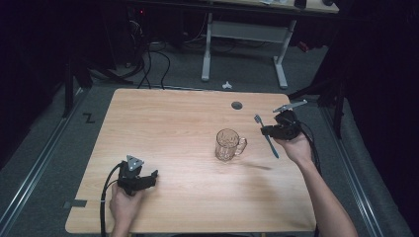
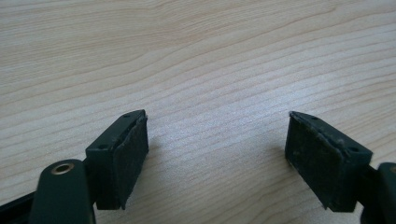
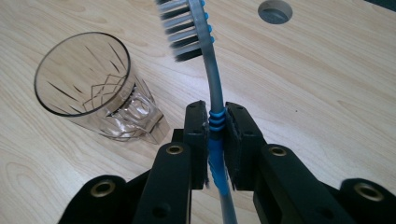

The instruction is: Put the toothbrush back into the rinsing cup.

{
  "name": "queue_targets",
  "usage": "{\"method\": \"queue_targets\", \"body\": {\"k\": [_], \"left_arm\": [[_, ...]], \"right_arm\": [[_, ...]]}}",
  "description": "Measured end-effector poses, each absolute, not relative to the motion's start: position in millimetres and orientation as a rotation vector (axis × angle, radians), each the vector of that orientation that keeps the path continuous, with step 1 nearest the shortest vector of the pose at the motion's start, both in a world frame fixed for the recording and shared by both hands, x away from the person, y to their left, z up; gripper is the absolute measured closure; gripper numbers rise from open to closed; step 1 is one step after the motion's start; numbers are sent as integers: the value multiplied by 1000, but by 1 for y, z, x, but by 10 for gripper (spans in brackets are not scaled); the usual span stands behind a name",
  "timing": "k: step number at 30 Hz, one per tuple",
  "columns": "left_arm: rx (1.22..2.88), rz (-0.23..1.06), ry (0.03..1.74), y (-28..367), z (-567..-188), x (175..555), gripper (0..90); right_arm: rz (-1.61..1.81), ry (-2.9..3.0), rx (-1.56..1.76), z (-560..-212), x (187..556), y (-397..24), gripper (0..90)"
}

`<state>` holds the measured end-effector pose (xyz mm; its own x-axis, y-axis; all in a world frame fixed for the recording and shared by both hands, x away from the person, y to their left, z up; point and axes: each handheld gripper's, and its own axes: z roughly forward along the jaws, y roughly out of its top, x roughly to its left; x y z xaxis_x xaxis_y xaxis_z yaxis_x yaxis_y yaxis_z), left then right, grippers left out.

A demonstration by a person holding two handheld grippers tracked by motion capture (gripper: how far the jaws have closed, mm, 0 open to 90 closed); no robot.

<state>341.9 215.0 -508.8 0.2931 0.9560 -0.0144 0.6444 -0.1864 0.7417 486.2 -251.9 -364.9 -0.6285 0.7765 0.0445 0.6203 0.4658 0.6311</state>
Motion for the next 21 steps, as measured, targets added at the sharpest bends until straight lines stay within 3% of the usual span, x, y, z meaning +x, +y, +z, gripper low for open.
{"method": "queue_targets", "body": {"k": [21], "left_arm": [[1917, 618, 1427, 215, -509, 342, 220]], "right_arm": [[1057, 2455, 1158, -352, 474, -250, 800]]}}
